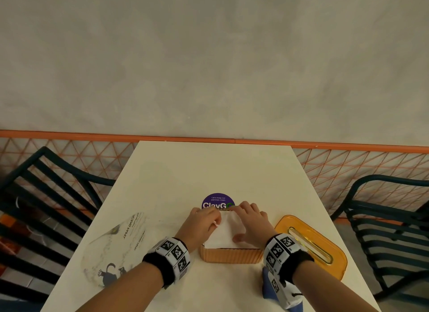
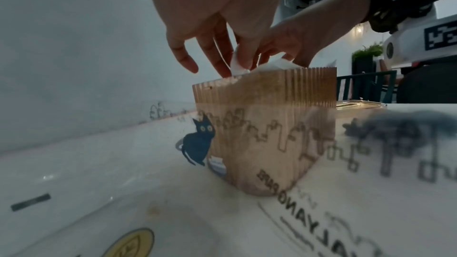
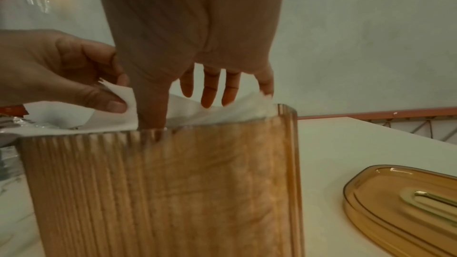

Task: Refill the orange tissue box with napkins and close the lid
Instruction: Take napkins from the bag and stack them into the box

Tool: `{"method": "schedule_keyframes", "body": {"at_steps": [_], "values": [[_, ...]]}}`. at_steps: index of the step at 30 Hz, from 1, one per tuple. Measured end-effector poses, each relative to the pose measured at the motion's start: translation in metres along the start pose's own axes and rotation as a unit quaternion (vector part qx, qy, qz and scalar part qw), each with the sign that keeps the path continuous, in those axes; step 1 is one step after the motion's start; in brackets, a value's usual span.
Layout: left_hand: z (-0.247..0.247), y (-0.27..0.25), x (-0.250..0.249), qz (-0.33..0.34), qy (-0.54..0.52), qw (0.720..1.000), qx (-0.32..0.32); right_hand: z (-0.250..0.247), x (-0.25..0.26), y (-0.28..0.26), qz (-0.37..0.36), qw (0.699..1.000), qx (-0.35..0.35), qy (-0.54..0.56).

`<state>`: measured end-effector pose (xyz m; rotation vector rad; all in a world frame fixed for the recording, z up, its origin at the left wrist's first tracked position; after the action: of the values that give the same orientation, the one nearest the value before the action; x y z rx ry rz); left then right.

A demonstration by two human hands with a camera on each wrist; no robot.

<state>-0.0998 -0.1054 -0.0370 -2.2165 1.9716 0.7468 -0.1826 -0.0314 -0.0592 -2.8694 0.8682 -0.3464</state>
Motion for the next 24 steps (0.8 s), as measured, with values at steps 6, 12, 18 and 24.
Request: {"method": "schedule_keyframes", "body": {"at_steps": [6,12,18,24], "values": [[-0.003,-0.004,0.023,-0.126,-0.144,0.981,-0.019,0.009,0.008,0.001,-0.047,0.999,0.023,0.013],[-0.007,-0.017,0.039,-0.18,-0.121,0.974,-0.065,0.019,0.006,-0.002,-0.052,0.998,0.036,0.01],[-0.01,-0.025,0.048,-0.226,-0.123,0.957,-0.133,0.022,0.006,0.0,-0.048,0.999,0.023,-0.007],[-0.01,-0.027,0.05,-0.261,-0.124,0.944,-0.158,0.022,-0.002,0.006,-0.011,0.999,0.034,-0.002]]}}
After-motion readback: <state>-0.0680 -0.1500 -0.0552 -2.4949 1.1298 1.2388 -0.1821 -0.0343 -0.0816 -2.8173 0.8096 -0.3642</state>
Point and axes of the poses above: each hand's wrist, its own y-axis towards the middle knuckle, its own z-axis out of the palm, x = y × z, the point moved 10 cm from there along y, towards the middle knuckle, and after that the axes turned 6 degrees about z, right-handed, at the moved point
